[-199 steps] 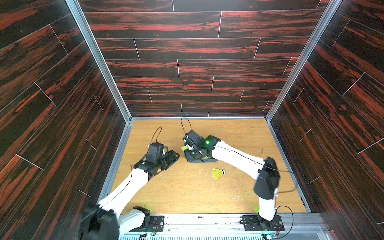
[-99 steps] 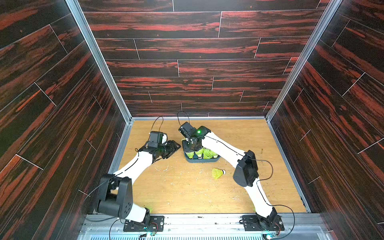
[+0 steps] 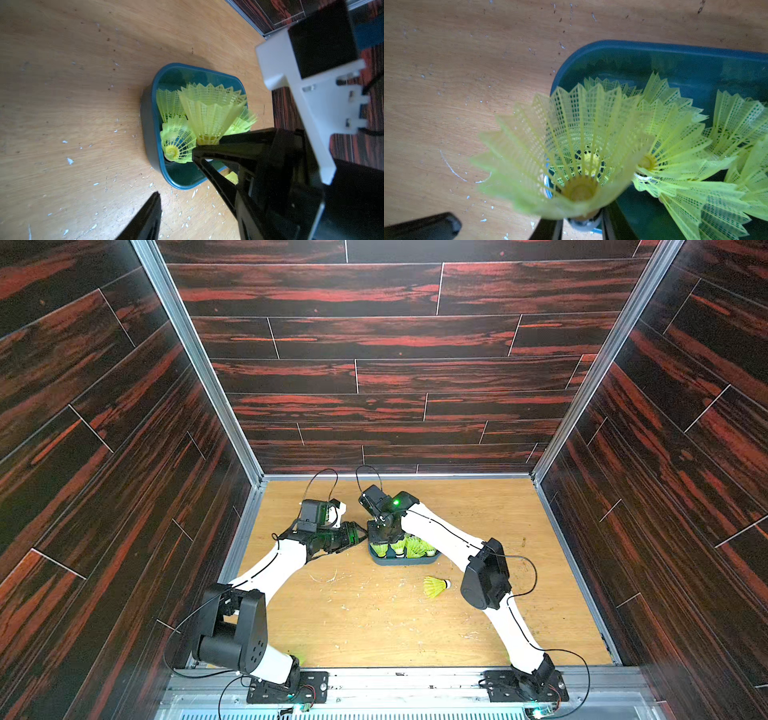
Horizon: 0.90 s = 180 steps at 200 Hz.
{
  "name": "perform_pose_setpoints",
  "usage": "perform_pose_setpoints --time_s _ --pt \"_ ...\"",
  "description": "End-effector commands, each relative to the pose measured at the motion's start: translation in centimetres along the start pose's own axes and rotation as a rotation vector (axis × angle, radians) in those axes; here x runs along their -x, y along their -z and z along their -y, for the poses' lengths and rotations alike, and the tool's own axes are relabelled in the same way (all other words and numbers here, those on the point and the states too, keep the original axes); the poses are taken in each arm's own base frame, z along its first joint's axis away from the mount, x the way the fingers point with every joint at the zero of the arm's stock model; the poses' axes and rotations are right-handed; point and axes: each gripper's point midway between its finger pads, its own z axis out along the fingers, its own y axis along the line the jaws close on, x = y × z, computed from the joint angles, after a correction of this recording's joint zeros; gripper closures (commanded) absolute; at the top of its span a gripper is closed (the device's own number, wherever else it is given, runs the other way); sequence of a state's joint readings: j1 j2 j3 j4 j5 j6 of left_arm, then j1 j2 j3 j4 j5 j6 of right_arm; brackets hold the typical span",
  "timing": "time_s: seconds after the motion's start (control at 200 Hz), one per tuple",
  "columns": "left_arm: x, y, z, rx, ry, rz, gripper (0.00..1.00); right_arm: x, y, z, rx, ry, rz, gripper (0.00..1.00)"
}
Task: Put the shuttlecocks into the storage box
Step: Place the shuttlecock in the storage box.
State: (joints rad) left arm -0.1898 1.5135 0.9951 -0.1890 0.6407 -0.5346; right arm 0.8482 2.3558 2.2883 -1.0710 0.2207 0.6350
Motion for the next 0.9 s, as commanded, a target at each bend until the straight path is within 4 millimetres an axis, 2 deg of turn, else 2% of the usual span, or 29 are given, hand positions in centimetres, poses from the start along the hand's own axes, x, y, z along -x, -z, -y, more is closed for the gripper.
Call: perform_pose_setpoints --time_s 0.0,0.321,0.496,0.651,0.897 --pt "0.1 0.4 0.5 -0.022 -0.03 0.011 0.39 -0.3 -0.8 0.4 -0.023 -0.01 -0.022 0.71" --pt "-0.2 0.4 0.1 -0.008 -0.009 0.005 0.39 -0.5 -1.5 0.5 -0.028 -0.008 -0.033 0.7" --pt "-0.3 0.4 0.0 -0.003 -0.002 0.004 0.39 -0.6 -1.6 0.6 -0.033 -0.003 -0.035 0.6" --pt "-0.3 0.4 0.0 -0.004 0.003 0.006 0.39 -0.4 -0.6 0.4 -0.03 0.006 -0.018 0.49" --pt "0.2 0.3 0.1 -0.007 0.009 0.016 0.39 0.2 2.0 0.5 -0.027 0.006 0.024 0.47"
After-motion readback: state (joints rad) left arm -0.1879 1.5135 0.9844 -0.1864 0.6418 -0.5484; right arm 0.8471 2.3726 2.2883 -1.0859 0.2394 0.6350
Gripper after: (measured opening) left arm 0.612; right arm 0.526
